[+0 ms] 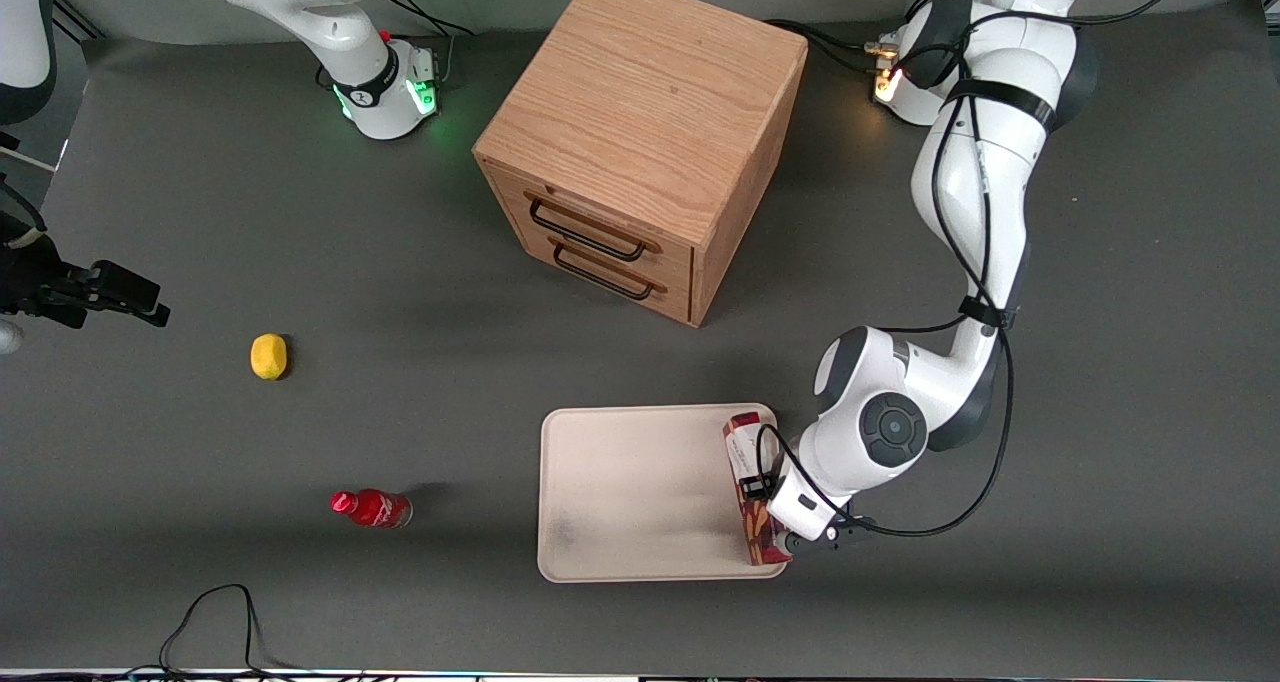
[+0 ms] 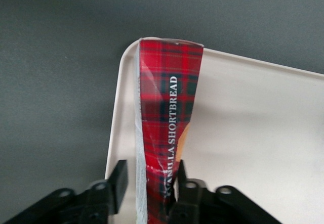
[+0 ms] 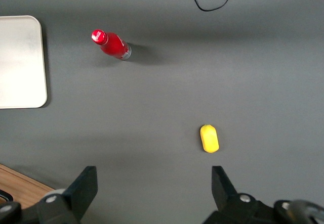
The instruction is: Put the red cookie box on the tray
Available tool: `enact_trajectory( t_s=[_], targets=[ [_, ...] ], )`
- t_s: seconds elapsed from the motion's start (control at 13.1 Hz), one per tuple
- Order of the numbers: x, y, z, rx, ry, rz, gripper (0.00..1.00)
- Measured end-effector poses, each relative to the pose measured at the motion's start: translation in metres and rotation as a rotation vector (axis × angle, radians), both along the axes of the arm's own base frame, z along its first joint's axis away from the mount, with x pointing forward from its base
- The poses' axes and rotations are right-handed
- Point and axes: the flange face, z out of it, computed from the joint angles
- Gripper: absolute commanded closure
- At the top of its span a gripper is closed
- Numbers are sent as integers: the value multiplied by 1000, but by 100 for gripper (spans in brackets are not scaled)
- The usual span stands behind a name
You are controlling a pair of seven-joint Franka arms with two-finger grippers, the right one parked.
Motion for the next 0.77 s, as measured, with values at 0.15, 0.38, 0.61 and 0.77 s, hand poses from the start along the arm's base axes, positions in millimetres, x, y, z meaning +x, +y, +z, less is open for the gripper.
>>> enact_trajectory(
  t_s=[0.15, 0.38, 0.61, 0.77],
  targets=[
    [1, 1, 0, 1, -1, 2, 0],
    [3, 11, 8, 13, 25, 7, 0],
    [5, 40, 46, 47, 101, -1, 0],
    [6, 75, 96, 27, 143, -25, 0]
  ],
)
